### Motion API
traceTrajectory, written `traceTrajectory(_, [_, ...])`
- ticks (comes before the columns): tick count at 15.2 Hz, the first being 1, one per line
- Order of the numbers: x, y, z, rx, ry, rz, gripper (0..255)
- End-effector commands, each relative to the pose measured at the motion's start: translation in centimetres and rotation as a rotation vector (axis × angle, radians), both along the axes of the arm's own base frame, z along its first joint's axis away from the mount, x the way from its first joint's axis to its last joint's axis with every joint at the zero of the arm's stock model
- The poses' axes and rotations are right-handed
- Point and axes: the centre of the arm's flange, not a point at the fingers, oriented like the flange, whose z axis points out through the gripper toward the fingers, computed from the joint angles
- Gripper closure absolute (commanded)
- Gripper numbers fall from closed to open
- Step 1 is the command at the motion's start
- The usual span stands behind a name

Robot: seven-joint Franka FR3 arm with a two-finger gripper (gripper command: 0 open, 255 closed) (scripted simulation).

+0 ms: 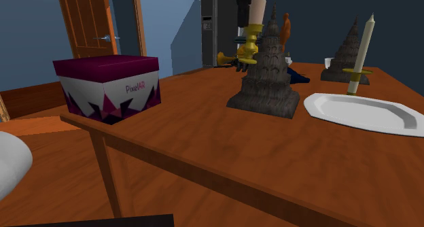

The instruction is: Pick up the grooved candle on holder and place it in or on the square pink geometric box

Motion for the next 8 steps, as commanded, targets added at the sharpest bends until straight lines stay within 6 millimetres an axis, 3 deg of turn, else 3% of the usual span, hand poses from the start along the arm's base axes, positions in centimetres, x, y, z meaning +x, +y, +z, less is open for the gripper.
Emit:
traceTrajectory(1, [0.1, 0.0, 1.1, 0.0, 0.0, 0.0, 255])
traceTrajectory(8, [0.1, 0.0, 4.8, 0.0, 0.0, 0.0, 255])
